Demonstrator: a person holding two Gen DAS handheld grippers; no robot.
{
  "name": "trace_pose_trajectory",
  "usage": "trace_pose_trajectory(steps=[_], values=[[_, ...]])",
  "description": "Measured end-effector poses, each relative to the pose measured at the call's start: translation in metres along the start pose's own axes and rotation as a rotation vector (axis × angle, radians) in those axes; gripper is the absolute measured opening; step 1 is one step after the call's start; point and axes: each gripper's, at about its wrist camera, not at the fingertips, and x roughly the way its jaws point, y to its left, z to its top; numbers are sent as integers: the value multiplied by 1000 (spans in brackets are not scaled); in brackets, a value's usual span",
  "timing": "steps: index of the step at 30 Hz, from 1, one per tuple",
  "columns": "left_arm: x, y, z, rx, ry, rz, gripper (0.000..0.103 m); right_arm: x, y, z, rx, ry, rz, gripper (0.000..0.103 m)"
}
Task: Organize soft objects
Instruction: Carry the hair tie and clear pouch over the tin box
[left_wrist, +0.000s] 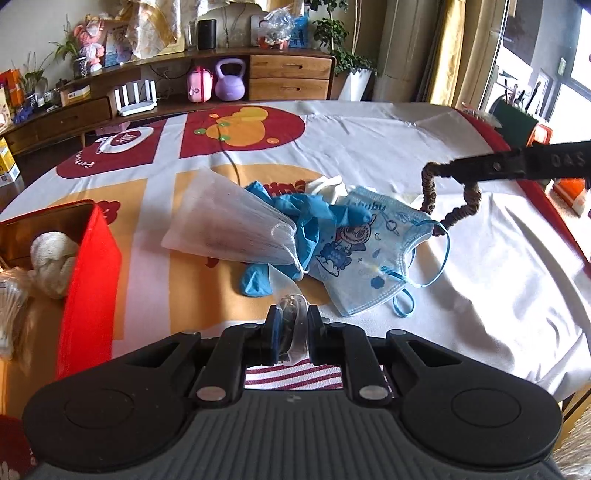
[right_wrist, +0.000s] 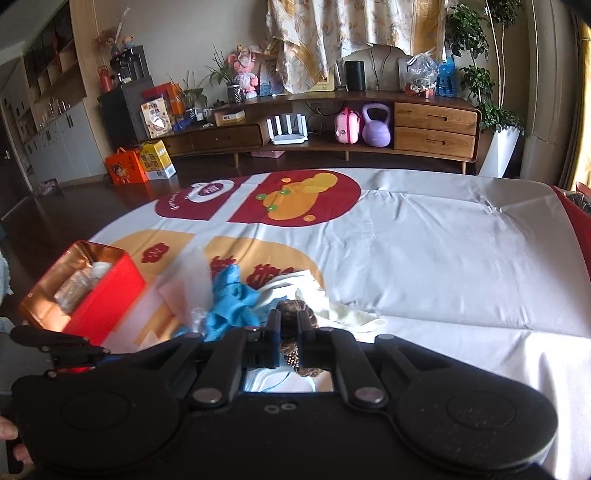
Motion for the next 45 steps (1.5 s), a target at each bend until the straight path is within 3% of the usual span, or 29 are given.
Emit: trace_pose_trajectory(steps=[10, 21, 45], values=[[-43, 15, 8, -29, -34, 11, 14, -43, 25, 9, -19, -73, 12, 8], [-83, 37, 17, -37, -67, 28, 14, -68, 57, 23, -67, -94, 55, 8], [-138, 148, 1, -121, -78, 164, 14, -21, 209, 44, -233, -52, 267, 8]])
